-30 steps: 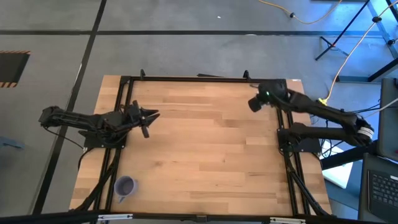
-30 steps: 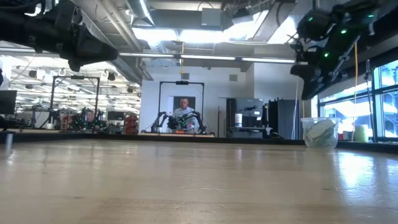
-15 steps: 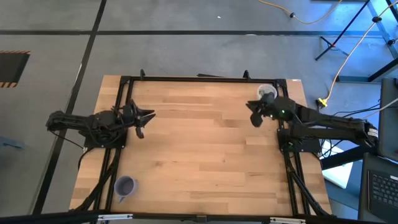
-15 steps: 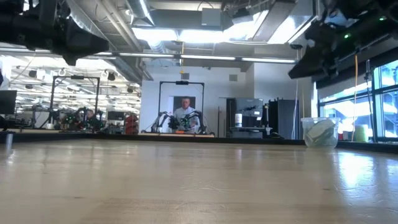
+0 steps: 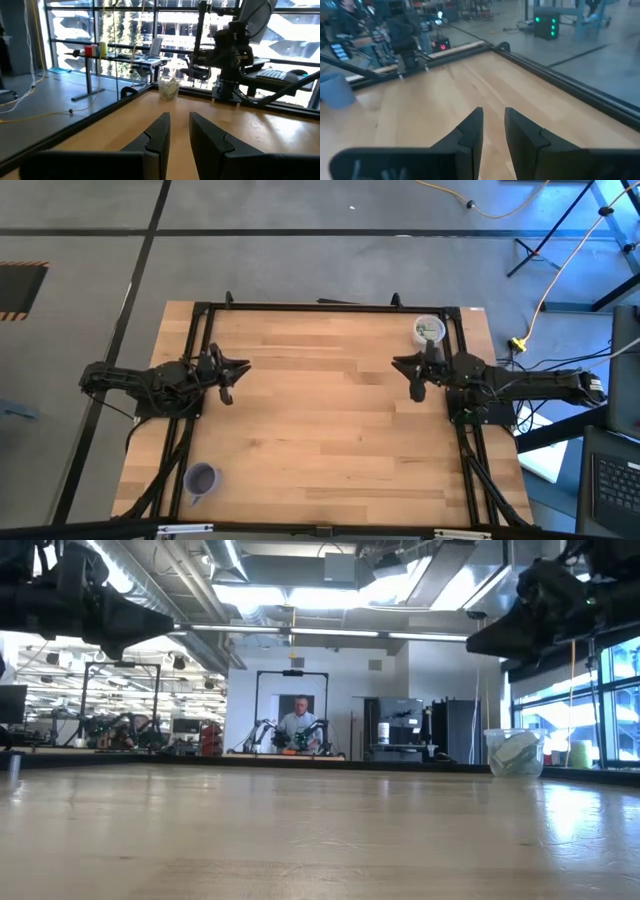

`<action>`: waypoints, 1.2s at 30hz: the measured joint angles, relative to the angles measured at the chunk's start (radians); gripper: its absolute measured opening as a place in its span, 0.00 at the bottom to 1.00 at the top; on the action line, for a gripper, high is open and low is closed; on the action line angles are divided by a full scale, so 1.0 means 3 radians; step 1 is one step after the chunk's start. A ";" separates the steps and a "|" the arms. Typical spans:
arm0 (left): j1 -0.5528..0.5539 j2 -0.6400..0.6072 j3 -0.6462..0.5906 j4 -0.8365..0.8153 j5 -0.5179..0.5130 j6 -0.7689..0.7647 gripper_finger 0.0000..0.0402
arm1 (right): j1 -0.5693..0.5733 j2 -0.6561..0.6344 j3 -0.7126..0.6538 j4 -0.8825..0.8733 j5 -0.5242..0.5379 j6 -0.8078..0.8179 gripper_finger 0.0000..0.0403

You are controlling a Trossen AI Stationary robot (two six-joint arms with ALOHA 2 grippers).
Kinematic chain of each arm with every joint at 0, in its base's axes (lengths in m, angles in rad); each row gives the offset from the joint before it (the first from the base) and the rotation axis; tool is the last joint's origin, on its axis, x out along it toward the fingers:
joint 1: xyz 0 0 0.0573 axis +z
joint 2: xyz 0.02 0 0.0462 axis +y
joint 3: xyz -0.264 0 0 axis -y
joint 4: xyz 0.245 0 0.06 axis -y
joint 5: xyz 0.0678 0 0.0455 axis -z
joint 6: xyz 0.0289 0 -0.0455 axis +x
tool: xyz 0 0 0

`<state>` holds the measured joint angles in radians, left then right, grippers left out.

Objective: Pick and place Stevia / Truvia into bins
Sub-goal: Return to Home Position

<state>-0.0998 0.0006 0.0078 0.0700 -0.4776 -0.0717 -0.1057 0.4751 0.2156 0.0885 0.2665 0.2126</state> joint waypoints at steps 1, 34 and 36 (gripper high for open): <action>0.0000 0.0005 0.0000 0.0002 -0.0025 0.0016 0.16 | 0.0025 -0.0015 -0.0046 0.0063 -0.0001 -0.0020 0.21; 0.0000 0.0048 0.0000 -0.0033 -0.1286 0.0287 0.16 | 0.0108 -0.0414 -0.0696 -0.0023 0.1583 -0.0206 0.21; 0.0000 0.0048 0.0000 -0.0033 -0.1279 0.0287 0.16 | 0.0108 -0.0414 -0.0696 -0.0023 0.1582 -0.0243 0.21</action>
<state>-0.0998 0.0151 0.0078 0.0601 -0.8614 0.0143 -0.0734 0.3508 0.0067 0.0814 0.7410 0.1398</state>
